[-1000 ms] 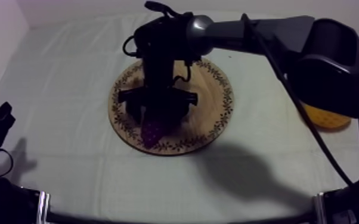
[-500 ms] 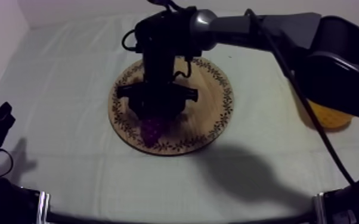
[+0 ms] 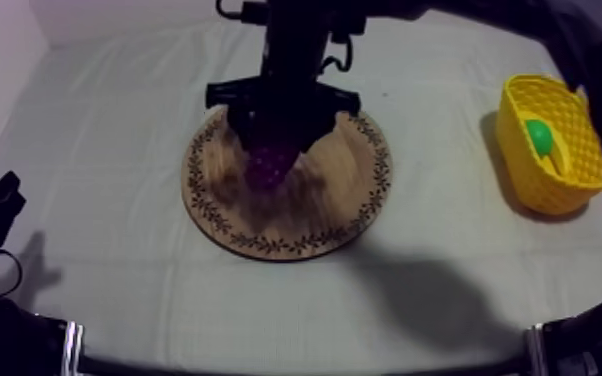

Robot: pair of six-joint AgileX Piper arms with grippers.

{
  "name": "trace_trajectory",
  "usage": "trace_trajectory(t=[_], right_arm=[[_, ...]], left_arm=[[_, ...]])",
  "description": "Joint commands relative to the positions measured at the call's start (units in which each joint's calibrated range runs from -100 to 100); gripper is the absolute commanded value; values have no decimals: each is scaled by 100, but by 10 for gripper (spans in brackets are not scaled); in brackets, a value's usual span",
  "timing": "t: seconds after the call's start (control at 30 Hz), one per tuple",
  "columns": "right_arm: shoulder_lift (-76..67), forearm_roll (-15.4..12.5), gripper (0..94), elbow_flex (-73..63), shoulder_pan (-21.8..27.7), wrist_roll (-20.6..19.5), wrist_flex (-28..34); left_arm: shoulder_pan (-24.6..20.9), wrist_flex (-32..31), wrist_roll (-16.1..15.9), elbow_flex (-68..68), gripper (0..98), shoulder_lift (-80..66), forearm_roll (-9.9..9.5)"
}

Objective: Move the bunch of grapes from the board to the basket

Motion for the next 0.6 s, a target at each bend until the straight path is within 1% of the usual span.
trace_trajectory(t=[0.0,0.13,0.37,0.47,0.57], right_arm=[[-343,49,431,13,20,70,45],[-822,157,429,-1,71,190,222],[-1674,249,424,256,283,402,379],[-2058,304,424,657,507,520,403],[-2441,373,424,1174,854,675,379]], left_arm=[[2,0,-1,-4,0,2,1],[2,0,-1,-4,0,2,1],[2,0,-1,-4,0,2,1],[2,0,-1,-4,0,2,1],[2,0,-1,-4,0,2,1]])
